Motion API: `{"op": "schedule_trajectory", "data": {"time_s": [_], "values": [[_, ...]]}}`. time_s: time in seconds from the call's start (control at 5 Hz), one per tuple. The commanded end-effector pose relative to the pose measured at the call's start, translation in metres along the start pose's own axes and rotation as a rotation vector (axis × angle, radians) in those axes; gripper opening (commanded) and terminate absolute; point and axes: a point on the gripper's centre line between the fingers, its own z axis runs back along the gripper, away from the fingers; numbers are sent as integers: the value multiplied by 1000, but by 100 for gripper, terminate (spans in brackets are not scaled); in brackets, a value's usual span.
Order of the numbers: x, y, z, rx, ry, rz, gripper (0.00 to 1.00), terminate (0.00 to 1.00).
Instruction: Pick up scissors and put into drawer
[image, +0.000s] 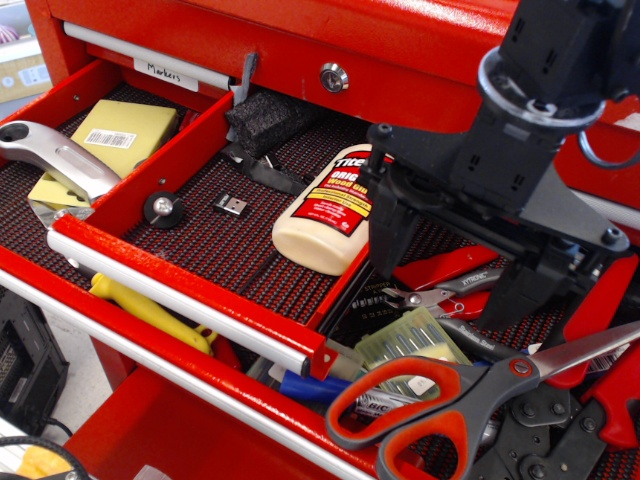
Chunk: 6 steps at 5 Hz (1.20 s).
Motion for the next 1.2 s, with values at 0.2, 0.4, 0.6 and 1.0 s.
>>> {"op": "schedule_trajectory", "data": {"time_s": [0.2, 0.4, 0.6, 1.0], "values": [[38, 2, -13, -34, -50, -83, 100, 0], [45, -8, -9, -8, -60, -91, 100, 0], [47, -14, -11, -37, -64, -95, 100, 0], [46, -43, 1, -138, -52, -261, 100, 0]]}}
